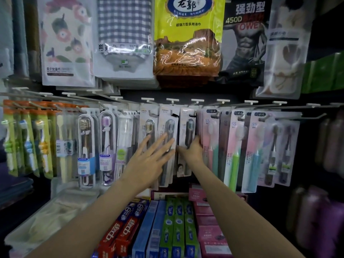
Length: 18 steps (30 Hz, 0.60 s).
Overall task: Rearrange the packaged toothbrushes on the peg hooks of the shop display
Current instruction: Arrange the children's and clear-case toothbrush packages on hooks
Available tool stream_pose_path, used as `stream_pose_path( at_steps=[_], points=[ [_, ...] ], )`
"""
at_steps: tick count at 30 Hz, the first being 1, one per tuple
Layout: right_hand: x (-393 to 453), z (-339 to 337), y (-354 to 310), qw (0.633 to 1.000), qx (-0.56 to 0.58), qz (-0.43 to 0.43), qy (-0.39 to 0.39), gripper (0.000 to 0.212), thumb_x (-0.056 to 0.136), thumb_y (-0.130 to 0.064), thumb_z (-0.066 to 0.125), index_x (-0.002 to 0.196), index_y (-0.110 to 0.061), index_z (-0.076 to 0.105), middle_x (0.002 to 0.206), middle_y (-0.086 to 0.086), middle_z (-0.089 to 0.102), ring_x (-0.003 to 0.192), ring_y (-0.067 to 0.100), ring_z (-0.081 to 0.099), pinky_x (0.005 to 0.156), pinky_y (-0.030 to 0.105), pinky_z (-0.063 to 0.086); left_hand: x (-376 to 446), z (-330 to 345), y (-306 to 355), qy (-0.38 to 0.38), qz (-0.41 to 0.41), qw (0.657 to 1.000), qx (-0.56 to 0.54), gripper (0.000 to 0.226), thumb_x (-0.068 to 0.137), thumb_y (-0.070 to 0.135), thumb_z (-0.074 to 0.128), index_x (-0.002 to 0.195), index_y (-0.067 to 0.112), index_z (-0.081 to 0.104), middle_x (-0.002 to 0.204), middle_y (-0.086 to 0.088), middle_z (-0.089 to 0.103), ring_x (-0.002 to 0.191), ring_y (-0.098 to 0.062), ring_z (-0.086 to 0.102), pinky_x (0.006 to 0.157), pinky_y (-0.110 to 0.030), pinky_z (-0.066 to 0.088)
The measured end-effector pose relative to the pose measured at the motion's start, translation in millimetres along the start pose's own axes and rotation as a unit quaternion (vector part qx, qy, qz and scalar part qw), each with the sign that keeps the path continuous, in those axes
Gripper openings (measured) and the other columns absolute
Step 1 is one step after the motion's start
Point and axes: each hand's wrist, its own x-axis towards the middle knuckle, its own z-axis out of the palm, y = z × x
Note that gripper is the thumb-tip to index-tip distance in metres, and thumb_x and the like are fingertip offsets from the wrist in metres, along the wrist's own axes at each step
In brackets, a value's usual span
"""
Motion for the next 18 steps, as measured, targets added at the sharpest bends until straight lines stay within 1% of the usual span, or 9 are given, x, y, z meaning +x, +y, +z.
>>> stream_pose_path(
  at_steps=[3, 5, 8, 10, 11, 13, 15, 17, 18],
  points=[
    [9, 6, 1, 0.999, 0.041, 0.027, 0.000, 0.087, 0.086, -0.018, 0.064, 0.148, -0.011, 0.003, 0.150, 0.015, 0.026, 0.136, 0.029, 0.030, 0.108, 0.043, 0.028, -4, 3, -3, 0.003, 0.008, 1.000, 0.013, 0.062, 0.069, 0.019, 0.074, 0.128, 0.017, 0.056, 0.144, -0.007, 0.040, 0.136, -0.026, 0.022, 0.109, -0.050, 0.014],
    [13, 9, 3, 0.997, 0.071, 0.037, 0.015, 0.084, 0.089, -0.016, 0.060, 0.148, -0.014, 0.000, 0.152, 0.012, 0.021, 0.138, 0.030, 0.026, 0.109, 0.044, 0.026, -6, 5, -6, 0.011, 0.015, 1.000, 0.021, 0.056, 0.075, 0.018, 0.066, 0.129, 0.017, 0.055, 0.144, -0.007, 0.040, 0.136, -0.026, 0.022, 0.107, -0.052, 0.019],
    [15, 11, 4, 0.996, 0.055, 0.038, 0.062, 0.073, 0.090, -0.014, 0.058, 0.146, -0.012, 0.012, 0.147, 0.013, 0.033, 0.131, 0.030, 0.038, 0.103, 0.042, 0.035, -7, 9, -8, 0.007, 0.013, 1.000, 0.026, 0.051, 0.080, 0.021, 0.041, 0.129, 0.017, 0.055, 0.144, -0.007, 0.040, 0.136, -0.027, 0.023, 0.107, -0.052, 0.020],
    [15, 11, 3, 0.996, 0.028, 0.036, 0.077, 0.069, 0.089, -0.014, 0.059, 0.144, -0.007, 0.017, 0.141, 0.015, 0.041, 0.126, 0.031, 0.045, 0.098, 0.040, 0.041, -8, 10, -8, 0.007, 0.010, 1.000, 0.025, 0.052, 0.081, 0.021, 0.035, 0.129, 0.016, 0.055, 0.144, -0.007, 0.040, 0.136, -0.027, 0.024, 0.108, -0.051, 0.018],
    [14, 11, 2, 0.996, 0.017, 0.035, 0.078, 0.067, 0.089, -0.014, 0.059, 0.143, -0.006, 0.019, 0.139, 0.016, 0.044, 0.123, 0.031, 0.047, 0.097, 0.039, 0.042, -8, 10, -7, 0.014, 0.011, 1.000, 0.026, 0.050, 0.081, 0.020, 0.039, 0.128, 0.016, 0.055, 0.144, -0.008, 0.040, 0.136, -0.027, 0.024, 0.109, -0.051, 0.016],
    [13, 10, 0, 0.997, 0.012, 0.034, 0.075, 0.066, 0.088, -0.013, 0.060, 0.142, -0.005, 0.022, 0.137, 0.016, 0.046, 0.124, 0.031, 0.048, 0.098, 0.039, 0.042, -8, 10, -7, 0.024, 0.014, 0.999, 0.026, 0.050, 0.077, 0.020, 0.057, 0.127, 0.016, 0.057, 0.143, -0.008, 0.041, 0.135, -0.027, 0.025, 0.110, -0.049, 0.011],
    [12, 10, -3, 0.997, 0.021, 0.031, 0.067, 0.070, 0.087, -0.014, 0.061, 0.143, -0.006, 0.020, 0.141, 0.016, 0.041, 0.128, 0.031, 0.043, 0.101, 0.040, 0.039, -6, 8, -6, 0.020, 0.011, 1.000, 0.021, 0.060, 0.068, 0.021, 0.072, 0.127, 0.015, 0.057, 0.143, -0.009, 0.042, 0.134, -0.027, 0.025, 0.109, -0.049, 0.011],
    [12, 12, -8, 0.997, 0.041, 0.017, 0.069, 0.072, 0.087, -0.018, 0.062, 0.144, -0.008, 0.020, 0.143, 0.015, 0.039, 0.132, 0.031, 0.038, 0.105, 0.043, 0.036, -5, 7, -6, 0.016, 0.006, 1.000, 0.019, 0.065, 0.066, 0.023, 0.075, 0.127, 0.015, 0.056, 0.143, -0.010, 0.041, 0.134, -0.027, 0.025, 0.109, -0.050, 0.016],
    [11, 12, -11, 0.996, 0.054, 0.006, 0.073, 0.070, 0.087, -0.020, 0.062, 0.144, -0.008, 0.023, 0.142, 0.014, 0.040, 0.131, 0.031, 0.039, 0.105, 0.043, 0.036, -5, 6, -6, 0.014, 0.004, 1.000, 0.018, 0.065, 0.067, 0.024, 0.075, 0.128, 0.015, 0.056, 0.143, -0.010, 0.041, 0.135, -0.027, 0.025, 0.107, -0.051, 0.019]
  ],
)
